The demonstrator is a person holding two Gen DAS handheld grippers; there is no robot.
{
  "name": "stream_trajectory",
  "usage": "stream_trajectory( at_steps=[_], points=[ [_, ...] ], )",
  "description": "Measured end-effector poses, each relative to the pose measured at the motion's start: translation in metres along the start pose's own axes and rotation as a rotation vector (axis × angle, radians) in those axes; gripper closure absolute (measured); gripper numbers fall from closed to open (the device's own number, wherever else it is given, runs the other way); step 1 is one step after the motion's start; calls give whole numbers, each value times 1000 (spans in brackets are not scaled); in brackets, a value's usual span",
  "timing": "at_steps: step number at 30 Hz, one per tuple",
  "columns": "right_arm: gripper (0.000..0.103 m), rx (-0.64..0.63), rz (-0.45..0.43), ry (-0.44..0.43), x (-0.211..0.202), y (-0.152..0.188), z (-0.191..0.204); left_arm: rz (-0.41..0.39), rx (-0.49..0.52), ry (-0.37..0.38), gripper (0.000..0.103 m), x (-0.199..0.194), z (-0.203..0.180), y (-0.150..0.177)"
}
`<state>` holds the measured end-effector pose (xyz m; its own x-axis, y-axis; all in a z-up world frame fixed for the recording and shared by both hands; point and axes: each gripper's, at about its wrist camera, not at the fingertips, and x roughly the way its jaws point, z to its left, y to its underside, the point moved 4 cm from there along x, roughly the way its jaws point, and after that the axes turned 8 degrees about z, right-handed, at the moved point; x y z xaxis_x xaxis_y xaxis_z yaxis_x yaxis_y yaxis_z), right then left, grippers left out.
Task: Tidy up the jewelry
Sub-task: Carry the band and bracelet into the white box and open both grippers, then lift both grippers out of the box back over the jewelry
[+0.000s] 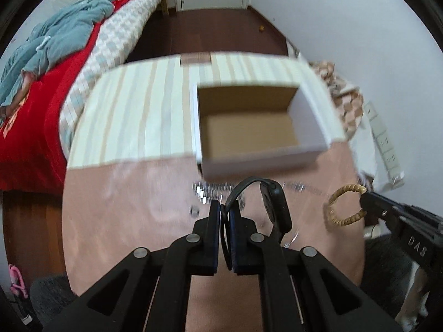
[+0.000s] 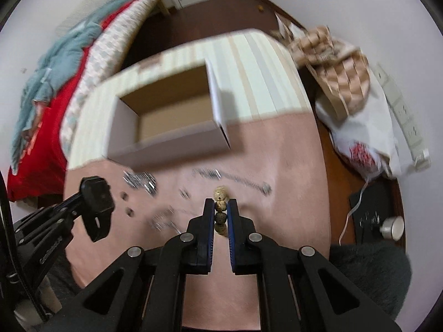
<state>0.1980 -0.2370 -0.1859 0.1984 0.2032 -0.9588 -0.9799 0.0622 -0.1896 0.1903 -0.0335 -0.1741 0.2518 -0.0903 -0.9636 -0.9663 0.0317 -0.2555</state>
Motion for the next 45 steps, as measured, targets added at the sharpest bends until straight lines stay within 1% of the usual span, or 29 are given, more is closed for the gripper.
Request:
stream_trajectory(
  at_steps=[2, 7, 12, 16, 20, 22, 26, 27, 29, 30, 31, 32, 33, 34, 35, 36, 37, 38, 39, 40, 42, 45],
  points=[
    [94, -18, -35, -16, -16, -14, 11, -35, -5, 7, 99, -14, 1, -20],
    [94, -70, -109, -37, -49, -60, 33, -87, -6, 23, 99, -25, 0, -63],
    [94, -118, -135, -26, -52, -105, 50, -103, -11, 36, 99, -20, 2, -98],
    [94, -140, -106, -28, -33, -133, 55, -63, -19, 73, 99, 0, 4, -120],
    [94, -154, -47, -31, 0, -155, 54, -3, -27, 118, 99, 28, 5, -135],
    [94, -164, -25, -31, 15, -159, 54, 28, -30, 130, 96, 39, 4, -136],
    [94, -172, 51, -94, 42, -166, 52, 84, -56, 141, 90, 56, 6, -138],
    [93, -165, 65, -100, 47, -165, 50, 84, -60, 139, 87, 57, 6, -138],
    [91, -167, 78, -83, 54, -165, 47, 71, -59, 113, 85, 56, 8, -139],
    [84, -170, 81, -67, 56, -164, 46, 67, -55, 100, 80, 55, 9, -139],
    [72, -171, 82, -62, 57, -164, 45, 60, -52, 94, 68, 54, 10, -140],
    [65, -169, 83, -63, 58, -163, 43, 54, -53, 87, 58, 52, 11, -140],
    [56, -165, 84, -61, 58, -163, 42, 44, -54, 80, 37, 50, 13, -140],
    [53, -163, 83, -52, 56, -161, 40, 28, -54, 66, 28, 46, 15, -140],
    [52, -165, 78, -41, 54, -159, 39, 12, -55, 48, 23, 43, 18, -140],
    [50, -167, 71, -30, 52, -157, 38, 1, -56, 27, 22, 41, 21, -139],
    [40, -168, 64, -5, 49, -155, 36, -8, -55, -2, 16, 39, 24, -137],
    [33, -172, 57, 35, 47, -152, 36, -15, -53, -31, 10, 37, 27, -135],
    [19, -178, 50, 69, 46, -148, 35, -20, -52, -49, 0, 37, 29, -134],
    [11, -181, 42, 93, 45, -145, 35, -25, -53, -71, 0, 37, 32, -129],
    [10, -179, 44, 141, 48, -136, 33, -25, -56, -108, 0, 40, 38, -122],
    [10, -160, 56, 146, 54, -124, 30, -24, -61, -152, 0, 41, 42, -111]
  ],
)
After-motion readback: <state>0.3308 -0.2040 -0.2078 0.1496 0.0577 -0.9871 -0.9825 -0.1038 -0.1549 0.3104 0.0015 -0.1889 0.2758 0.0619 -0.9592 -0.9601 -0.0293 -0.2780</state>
